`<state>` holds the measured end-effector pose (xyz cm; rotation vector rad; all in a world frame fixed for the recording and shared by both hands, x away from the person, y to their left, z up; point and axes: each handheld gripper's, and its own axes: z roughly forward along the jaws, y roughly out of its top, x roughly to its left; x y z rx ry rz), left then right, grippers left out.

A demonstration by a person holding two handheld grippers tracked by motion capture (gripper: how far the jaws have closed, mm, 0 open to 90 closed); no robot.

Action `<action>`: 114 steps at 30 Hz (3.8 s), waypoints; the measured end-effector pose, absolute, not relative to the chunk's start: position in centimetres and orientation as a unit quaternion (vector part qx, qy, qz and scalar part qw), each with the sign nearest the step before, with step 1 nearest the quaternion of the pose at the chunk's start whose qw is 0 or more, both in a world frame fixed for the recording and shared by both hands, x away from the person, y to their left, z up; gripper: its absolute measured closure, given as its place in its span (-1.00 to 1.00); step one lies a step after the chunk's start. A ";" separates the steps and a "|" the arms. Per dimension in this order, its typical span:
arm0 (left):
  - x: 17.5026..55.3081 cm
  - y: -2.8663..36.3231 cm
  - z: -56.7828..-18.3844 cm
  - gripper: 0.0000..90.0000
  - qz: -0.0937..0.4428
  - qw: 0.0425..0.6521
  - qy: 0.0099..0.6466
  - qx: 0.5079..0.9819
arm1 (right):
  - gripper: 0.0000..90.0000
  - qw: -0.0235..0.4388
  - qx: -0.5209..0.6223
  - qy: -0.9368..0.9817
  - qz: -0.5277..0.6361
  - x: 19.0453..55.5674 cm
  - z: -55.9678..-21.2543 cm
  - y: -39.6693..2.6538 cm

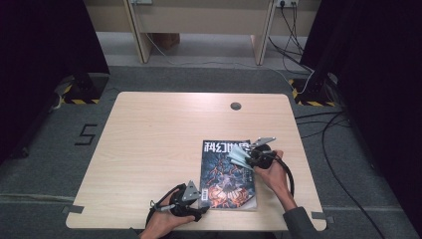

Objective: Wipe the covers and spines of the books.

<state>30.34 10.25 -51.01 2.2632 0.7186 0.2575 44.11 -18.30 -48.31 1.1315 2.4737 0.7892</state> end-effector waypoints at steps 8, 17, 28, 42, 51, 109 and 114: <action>30.3 10.3 -51.1 -0.13 0.100 0.370 0.280 0.880 | 0.74 0.144 0.351 0.883 0.277 43.6 -48.3 -14.4; 30.3 10.3 -51.1 -0.13 0.103 0.370 0.279 0.880 | 0.74 0.118 0.305 0.899 0.290 42.6 -48.5 -9.4; 30.2 10.5 -51.2 -0.13 0.103 0.375 0.278 0.879 | 0.74 0.093 0.287 0.905 0.301 41.7 -48.6 -8.5; 30.1 10.6 -51.2 -0.13 0.104 0.375 0.278 0.878 | 0.73 0.130 0.388 0.867 0.285 42.9 -48.3 -17.9; 30.1 10.6 -51.2 -0.12 0.103 0.375 0.277 0.878 | 0.74 0.134 0.372 0.877 0.274 42.2 -48.1 -17.2; 32.3 17.5 -50.9 -0.41 0.126 0.330 0.372 0.858 | 0.73 0.086 0.297 0.906 0.290 38.6 -48.3 -10.6; 32.5 18.1 -50.9 -0.47 0.130 0.329 0.381 0.854 | 0.73 0.072 0.267 0.914 0.298 37.2 -48.4 -8.8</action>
